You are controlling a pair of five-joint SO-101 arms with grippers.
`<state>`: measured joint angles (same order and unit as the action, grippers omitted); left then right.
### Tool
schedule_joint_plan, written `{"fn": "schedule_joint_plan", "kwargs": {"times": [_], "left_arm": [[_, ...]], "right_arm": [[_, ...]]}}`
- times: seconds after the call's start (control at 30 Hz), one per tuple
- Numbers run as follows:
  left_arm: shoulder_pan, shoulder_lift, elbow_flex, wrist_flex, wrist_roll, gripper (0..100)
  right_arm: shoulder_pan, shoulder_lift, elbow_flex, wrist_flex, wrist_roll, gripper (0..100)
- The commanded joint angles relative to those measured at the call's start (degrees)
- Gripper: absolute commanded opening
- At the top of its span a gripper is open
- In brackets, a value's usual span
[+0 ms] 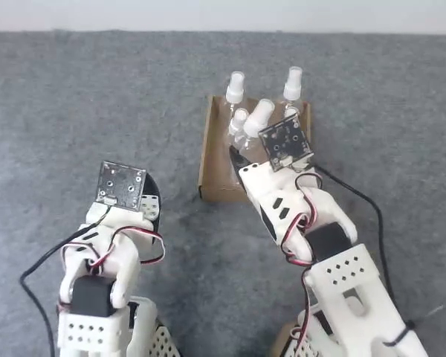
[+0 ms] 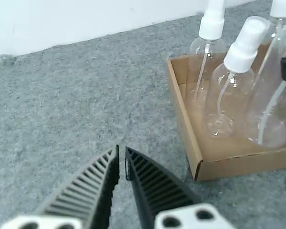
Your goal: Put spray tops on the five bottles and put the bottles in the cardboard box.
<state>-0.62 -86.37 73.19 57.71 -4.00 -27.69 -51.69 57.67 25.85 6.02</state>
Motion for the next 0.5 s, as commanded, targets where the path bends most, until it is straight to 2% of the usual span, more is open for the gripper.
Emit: {"fn": "schedule_joint_plan", "kwargs": {"times": [0.0, 0.3, 0.47], "left_arm": [[-0.3, -0.7, -0.2, -1.5, -0.5, 1], [-0.3, -0.7, -0.1, -1.6, -0.5, 1], [-0.3, -0.7, -0.1, -1.6, -0.5, 1]], "right_arm": [[0.6, -0.1, -0.5, -2.2, 1.8, 0.6], [1.6, 0.0, 0.4, -2.5, 1.8, 0.6], [2.0, 0.0, 3.3, -7.2, 1.9, 0.6]]}}
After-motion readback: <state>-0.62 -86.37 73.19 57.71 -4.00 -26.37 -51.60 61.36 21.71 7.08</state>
